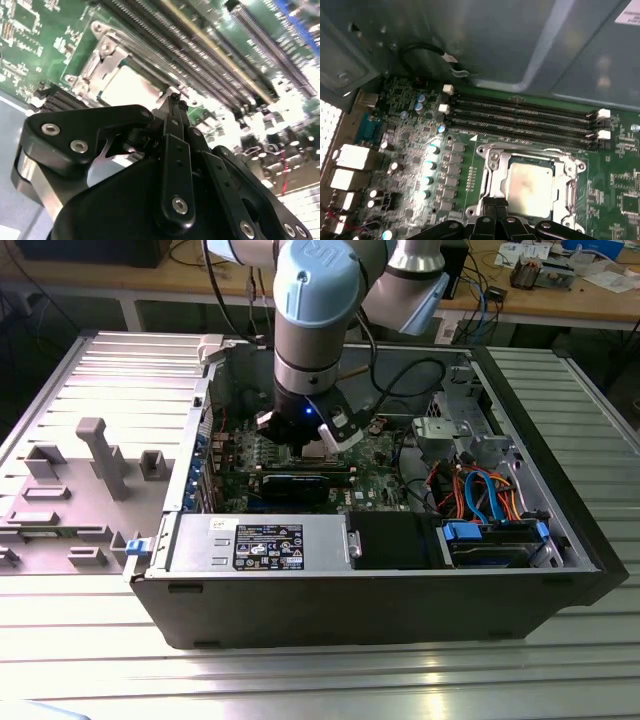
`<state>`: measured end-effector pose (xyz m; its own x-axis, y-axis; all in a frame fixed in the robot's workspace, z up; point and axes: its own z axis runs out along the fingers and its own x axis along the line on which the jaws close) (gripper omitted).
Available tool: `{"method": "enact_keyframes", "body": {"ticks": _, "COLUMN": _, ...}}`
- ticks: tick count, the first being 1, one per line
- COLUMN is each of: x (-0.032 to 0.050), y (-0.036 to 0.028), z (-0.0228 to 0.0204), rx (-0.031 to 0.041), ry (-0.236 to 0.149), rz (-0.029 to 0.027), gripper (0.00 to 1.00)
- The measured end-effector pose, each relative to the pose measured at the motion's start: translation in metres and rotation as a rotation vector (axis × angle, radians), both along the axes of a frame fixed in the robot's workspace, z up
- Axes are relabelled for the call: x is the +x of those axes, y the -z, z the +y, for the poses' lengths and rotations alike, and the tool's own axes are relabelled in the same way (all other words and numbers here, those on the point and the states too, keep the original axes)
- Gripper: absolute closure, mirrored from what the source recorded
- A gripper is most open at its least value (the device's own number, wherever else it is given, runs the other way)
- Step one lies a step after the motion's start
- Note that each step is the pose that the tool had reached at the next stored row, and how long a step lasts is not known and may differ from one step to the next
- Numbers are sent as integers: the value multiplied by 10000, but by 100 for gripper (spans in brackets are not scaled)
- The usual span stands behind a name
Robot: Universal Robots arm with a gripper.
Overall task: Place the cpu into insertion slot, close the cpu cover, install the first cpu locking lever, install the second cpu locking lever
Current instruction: 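Install the second cpu locking lever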
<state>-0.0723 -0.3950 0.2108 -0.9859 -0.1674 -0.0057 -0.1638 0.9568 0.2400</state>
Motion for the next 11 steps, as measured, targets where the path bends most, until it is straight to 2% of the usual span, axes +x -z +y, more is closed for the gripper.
{"method": "enact_keyframes", "body": {"ticks": 2, "x": 18, "y": 0, "z": 34, "rx": -81, "ry": 0, "rz": 5, "gripper": 89}}
{"method": "enact_keyframes", "body": {"ticks": 8, "x": 21, "y": -5, "z": 39, "rx": -375, "ry": -1, "rz": 4, "gripper": 89}}
{"method": "enact_keyframes", "body": {"ticks": 11, "x": 20, "y": -19, "z": 39, "rx": -572, "ry": 0, "rz": 4, "gripper": 89}}
